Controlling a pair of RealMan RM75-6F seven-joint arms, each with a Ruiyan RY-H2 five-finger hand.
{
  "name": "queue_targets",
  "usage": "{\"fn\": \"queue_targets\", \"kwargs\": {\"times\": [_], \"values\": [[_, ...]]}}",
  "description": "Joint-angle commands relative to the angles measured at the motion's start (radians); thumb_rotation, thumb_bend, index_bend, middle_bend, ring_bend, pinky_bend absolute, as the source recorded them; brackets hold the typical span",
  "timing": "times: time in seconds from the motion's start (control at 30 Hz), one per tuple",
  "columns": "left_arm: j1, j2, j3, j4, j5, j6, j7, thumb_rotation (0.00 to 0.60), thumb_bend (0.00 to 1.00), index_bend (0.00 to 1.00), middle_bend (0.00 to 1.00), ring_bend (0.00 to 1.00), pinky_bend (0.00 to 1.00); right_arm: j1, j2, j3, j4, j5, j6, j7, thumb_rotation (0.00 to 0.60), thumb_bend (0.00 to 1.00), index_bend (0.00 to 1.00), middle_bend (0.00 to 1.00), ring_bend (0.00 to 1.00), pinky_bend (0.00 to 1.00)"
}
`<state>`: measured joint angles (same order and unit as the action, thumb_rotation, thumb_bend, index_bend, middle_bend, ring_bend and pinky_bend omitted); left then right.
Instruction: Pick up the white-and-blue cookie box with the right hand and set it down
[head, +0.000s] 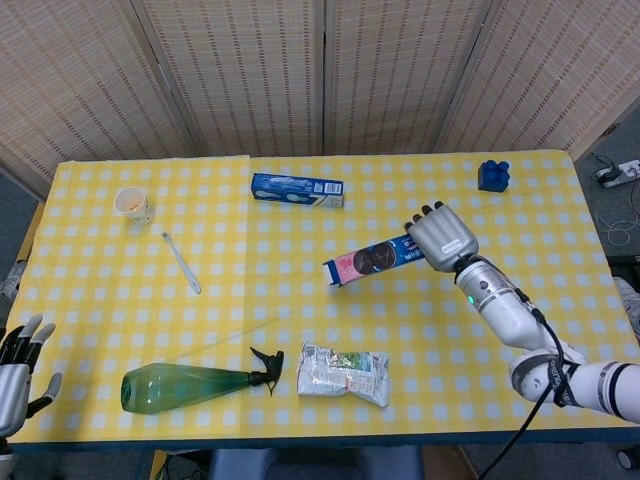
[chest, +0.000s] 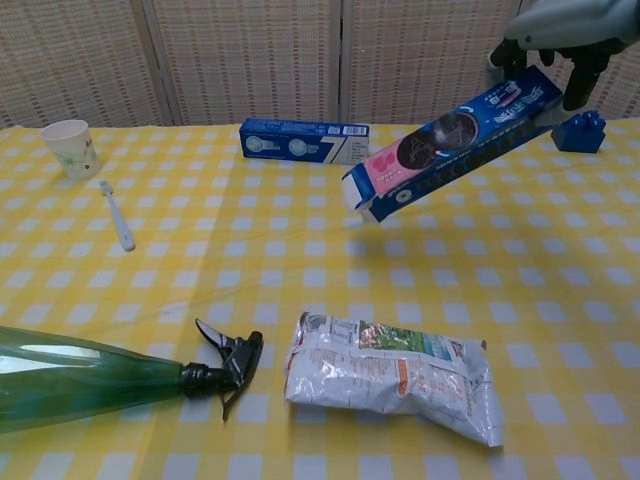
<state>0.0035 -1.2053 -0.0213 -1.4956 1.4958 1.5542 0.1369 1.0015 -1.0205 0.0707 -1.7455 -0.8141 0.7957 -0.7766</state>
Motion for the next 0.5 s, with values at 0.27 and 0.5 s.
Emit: {"fn": "queue_targets", "kwargs": {"times": [0.27,0.5], "values": [[0.000,-0.002,0.002,-0.006,0.004,0.002,0.007,0.600,0.37,0.18,0.07,0.09,0.02,0.048,0.027,-0.057,0.001,0.012,0.015,-0.102,0.600,0.36,0.49,0.39,0.26,0.31],[0.001,-0.003,0.002,-0.007,0.004,0.002,0.008,0.600,0.37,0.17,0.07,0.10,0.02,0.057,0.031,-0.076,0.010,-0.007,0.043,-0.142,0.600,0.36,0.45,0.37,0.26,0.31]]}}
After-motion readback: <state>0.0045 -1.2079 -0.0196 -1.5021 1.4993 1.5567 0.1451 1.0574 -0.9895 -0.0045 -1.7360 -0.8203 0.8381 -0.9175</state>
